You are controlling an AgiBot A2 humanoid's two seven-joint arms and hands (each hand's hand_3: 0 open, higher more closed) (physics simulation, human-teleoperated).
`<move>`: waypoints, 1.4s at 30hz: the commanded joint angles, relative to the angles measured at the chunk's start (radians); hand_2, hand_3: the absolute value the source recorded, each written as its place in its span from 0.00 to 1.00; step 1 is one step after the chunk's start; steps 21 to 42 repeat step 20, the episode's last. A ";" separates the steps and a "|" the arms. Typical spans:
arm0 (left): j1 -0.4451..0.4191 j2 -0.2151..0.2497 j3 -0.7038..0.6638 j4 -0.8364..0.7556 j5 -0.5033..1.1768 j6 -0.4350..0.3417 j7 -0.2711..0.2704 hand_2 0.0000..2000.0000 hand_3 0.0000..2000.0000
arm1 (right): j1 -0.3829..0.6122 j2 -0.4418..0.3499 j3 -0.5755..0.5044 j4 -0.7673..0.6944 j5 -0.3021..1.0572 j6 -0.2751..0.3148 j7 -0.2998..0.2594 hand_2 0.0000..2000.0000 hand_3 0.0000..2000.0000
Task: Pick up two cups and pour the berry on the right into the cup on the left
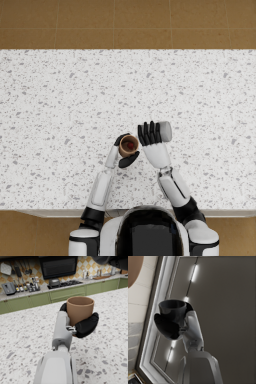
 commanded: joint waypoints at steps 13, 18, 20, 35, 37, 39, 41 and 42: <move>-0.016 0.001 -0.023 -0.029 0.000 -0.002 0.000 1.00 0.64 | -0.016 -0.007 -0.017 -0.005 0.056 0.001 0.001 1.00 0.64; -0.017 0.001 -0.024 -0.030 0.000 -0.003 0.000 1.00 0.64 | -0.017 -0.007 -0.018 -0.005 0.057 0.001 0.001 1.00 0.64; -0.017 0.001 -0.024 -0.030 0.000 -0.003 0.000 1.00 0.64 | -0.017 -0.007 -0.018 -0.005 0.057 0.000 0.001 1.00 0.64; -0.017 0.001 -0.024 -0.030 0.000 -0.003 0.000 1.00 0.64 | -0.017 -0.007 -0.018 -0.005 0.057 0.000 0.001 1.00 0.64; -0.017 0.001 -0.024 -0.030 0.000 -0.003 0.000 1.00 0.64 | -0.017 -0.007 -0.018 -0.005 0.057 0.000 0.001 1.00 0.64; -0.017 0.001 -0.024 -0.030 0.000 -0.003 0.000 1.00 0.64 | -0.017 -0.007 -0.018 -0.005 0.057 0.000 0.001 1.00 0.64; -0.017 0.001 -0.024 -0.030 0.000 -0.003 0.000 1.00 0.64 | -0.017 -0.007 -0.018 -0.005 0.057 0.000 0.001 1.00 0.64; -0.017 0.001 -0.024 -0.030 0.000 -0.003 0.000 1.00 0.64 | -0.017 -0.007 -0.018 -0.005 0.057 0.000 0.001 1.00 0.64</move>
